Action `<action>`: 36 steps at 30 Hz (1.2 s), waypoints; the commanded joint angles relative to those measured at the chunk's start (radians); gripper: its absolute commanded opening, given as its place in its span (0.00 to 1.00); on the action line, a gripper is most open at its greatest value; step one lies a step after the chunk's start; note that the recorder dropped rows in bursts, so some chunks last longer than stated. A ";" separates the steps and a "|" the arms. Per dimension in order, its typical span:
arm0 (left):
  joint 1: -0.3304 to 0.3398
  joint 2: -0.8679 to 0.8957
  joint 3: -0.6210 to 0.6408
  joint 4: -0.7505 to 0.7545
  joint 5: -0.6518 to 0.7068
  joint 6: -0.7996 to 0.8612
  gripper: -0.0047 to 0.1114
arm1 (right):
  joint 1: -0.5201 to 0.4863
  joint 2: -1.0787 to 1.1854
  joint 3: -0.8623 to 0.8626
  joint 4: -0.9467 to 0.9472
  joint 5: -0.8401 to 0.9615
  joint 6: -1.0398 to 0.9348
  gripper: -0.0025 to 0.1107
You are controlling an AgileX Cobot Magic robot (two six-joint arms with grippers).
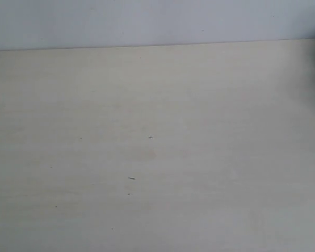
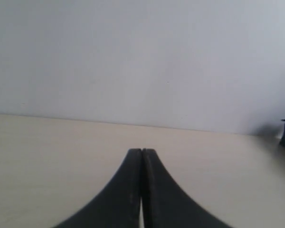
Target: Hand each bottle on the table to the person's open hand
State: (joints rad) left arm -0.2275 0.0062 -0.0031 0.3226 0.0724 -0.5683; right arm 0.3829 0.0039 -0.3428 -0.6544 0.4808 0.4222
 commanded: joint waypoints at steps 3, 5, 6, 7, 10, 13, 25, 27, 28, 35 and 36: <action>0.046 -0.006 0.003 0.012 0.026 0.004 0.04 | 0.001 -0.004 0.001 0.001 -0.005 0.001 0.02; 0.046 -0.006 0.003 0.012 0.026 0.000 0.04 | 0.001 -0.004 0.001 0.001 -0.005 0.001 0.02; 0.046 -0.006 0.003 0.012 0.026 -0.008 0.04 | 0.001 -0.004 0.001 0.001 -0.005 0.001 0.02; 0.046 -0.006 0.003 0.012 0.026 -0.012 0.04 | 0.001 -0.004 0.001 0.001 -0.005 0.001 0.02; 0.046 -0.006 0.003 0.010 0.030 -0.055 0.04 | 0.001 -0.004 0.001 0.001 -0.005 0.001 0.02; 0.046 -0.006 0.003 0.010 0.030 -0.068 0.04 | 0.001 -0.004 0.001 0.001 -0.005 0.001 0.02; 0.230 -0.006 0.003 -0.236 0.053 0.240 0.04 | 0.001 -0.004 0.001 0.001 -0.005 0.001 0.02; 0.230 -0.006 0.003 -0.212 0.053 0.240 0.04 | 0.001 -0.004 0.001 0.001 -0.005 0.001 0.02; 0.230 -0.006 0.003 -0.206 0.053 0.240 0.04 | 0.001 -0.004 0.001 0.001 -0.005 0.001 0.02; 0.230 -0.006 0.003 -0.206 0.053 0.240 0.04 | 0.001 -0.004 0.001 0.001 -0.005 0.001 0.02; 0.230 -0.006 0.003 -0.206 0.053 0.240 0.04 | 0.001 -0.004 0.001 0.001 -0.005 0.001 0.02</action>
State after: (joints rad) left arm 0.0000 0.0062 -0.0015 0.1105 0.1281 -0.3298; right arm 0.3829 0.0039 -0.3428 -0.6524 0.4808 0.4222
